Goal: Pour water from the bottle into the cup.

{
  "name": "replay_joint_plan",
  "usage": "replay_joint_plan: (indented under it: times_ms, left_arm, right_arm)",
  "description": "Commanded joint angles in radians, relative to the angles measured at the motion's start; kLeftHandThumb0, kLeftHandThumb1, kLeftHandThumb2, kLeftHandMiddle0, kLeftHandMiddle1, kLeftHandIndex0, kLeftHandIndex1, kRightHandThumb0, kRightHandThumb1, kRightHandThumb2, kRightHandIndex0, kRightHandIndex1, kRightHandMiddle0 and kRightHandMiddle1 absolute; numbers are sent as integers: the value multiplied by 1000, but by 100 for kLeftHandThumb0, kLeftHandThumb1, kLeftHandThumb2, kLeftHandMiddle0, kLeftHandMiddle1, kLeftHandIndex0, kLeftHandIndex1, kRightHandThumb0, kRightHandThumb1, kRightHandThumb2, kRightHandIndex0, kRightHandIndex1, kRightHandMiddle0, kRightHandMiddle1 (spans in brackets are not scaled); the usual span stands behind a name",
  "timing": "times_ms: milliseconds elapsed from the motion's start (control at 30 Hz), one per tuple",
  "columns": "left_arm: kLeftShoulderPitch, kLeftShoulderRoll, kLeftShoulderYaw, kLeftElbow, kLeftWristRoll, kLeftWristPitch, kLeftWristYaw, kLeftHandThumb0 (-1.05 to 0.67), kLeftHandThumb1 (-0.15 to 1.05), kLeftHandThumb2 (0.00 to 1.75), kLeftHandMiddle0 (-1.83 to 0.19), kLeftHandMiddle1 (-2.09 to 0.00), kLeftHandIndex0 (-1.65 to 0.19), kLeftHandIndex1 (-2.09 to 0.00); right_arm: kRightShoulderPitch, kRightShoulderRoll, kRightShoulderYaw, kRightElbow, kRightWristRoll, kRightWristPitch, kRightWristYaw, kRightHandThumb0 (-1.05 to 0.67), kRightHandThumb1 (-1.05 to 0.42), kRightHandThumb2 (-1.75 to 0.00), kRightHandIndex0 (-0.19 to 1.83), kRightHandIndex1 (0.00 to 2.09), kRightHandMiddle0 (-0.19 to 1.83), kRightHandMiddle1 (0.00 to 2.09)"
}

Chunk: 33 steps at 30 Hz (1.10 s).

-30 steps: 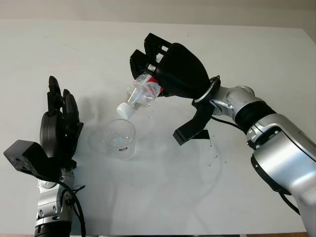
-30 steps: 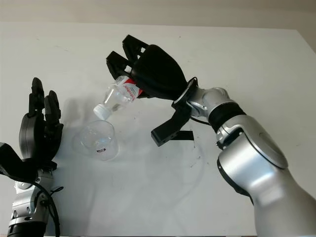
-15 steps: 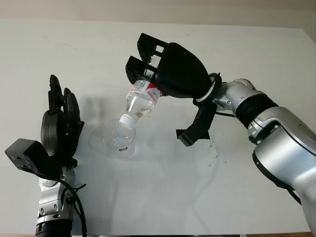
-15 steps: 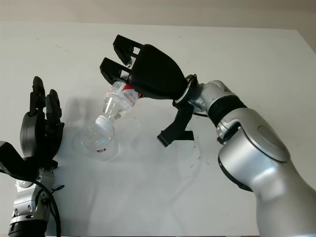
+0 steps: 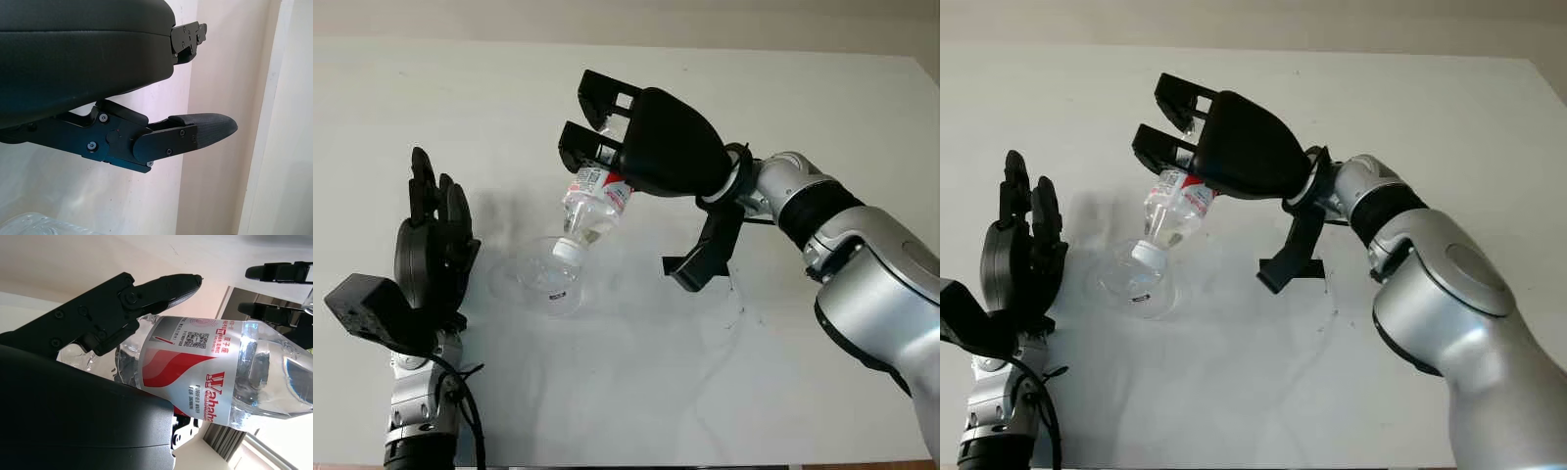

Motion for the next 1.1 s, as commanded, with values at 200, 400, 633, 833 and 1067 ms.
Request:
replay_joint_plan:
  times_ms: [200,400,633,833,1067]
  left_arm:
    - [7,-1,2,-3,5,-7,5,-72,105,57,19,-4,19,0]
    - [7,2,8,4,-2,-11,-2,-72,105,57,19,-5,19,0]
    - [5,8,16,15,-4,-13,-11,-72,105,56,19,-5,19,0]
    - [3,3,15,20,-10,-13,-17,-72,105,56,19,-5,19,0]
    - [8,1,12,14,-10,-7,-16,-72,105,55,17,-6,18,-2]
  right_arm:
    - [17,14,-83,17,125,-79,56,-51,-105,-39,118,209,83,209]
    - [123,45,-298,21,435,-211,368,-43,-105,-43,119,209,86,209]
    - [269,107,-573,-20,831,-225,863,-41,-105,-52,125,209,97,209]
    - [394,167,-778,-146,1122,-95,1192,-40,-105,-52,130,209,95,209]
    - [612,198,-924,-560,1428,283,1520,-40,-105,-56,122,209,82,209]
